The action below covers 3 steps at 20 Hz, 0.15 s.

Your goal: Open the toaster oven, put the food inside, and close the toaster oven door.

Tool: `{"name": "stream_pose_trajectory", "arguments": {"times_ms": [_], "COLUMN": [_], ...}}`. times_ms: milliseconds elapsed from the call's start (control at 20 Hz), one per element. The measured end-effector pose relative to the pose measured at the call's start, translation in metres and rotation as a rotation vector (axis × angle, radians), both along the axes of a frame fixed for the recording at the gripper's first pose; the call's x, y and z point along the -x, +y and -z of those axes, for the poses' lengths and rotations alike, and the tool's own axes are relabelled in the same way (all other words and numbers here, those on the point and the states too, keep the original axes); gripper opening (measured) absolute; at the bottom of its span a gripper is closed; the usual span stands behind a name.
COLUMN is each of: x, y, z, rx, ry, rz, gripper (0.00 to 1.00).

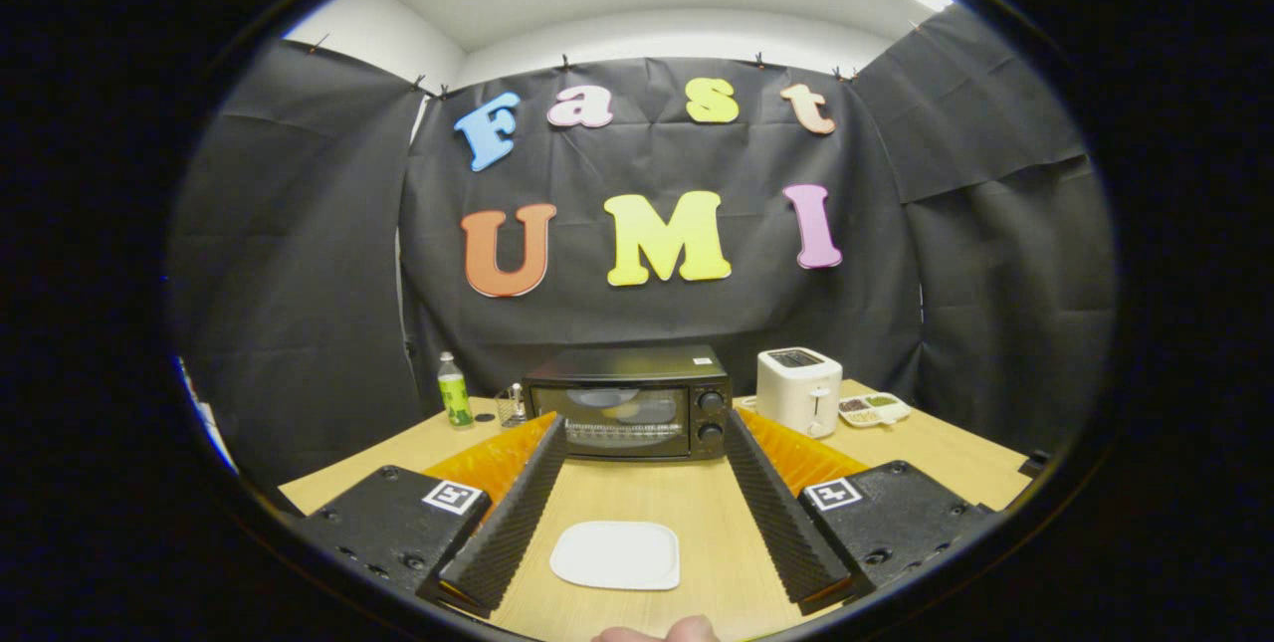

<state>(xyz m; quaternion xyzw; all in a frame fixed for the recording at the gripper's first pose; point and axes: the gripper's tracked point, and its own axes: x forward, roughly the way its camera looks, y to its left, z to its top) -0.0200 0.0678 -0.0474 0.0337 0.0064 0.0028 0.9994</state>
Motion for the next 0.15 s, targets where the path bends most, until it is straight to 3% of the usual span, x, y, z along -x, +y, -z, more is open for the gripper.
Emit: {"name": "stream_pose_trajectory", "arguments": {"times_ms": [150], "x": [0.001], "y": [0.0001], "z": [-0.0024], "rx": [-0.015], "ry": [-0.005], "rz": [0.0], "gripper": [1.0]}}
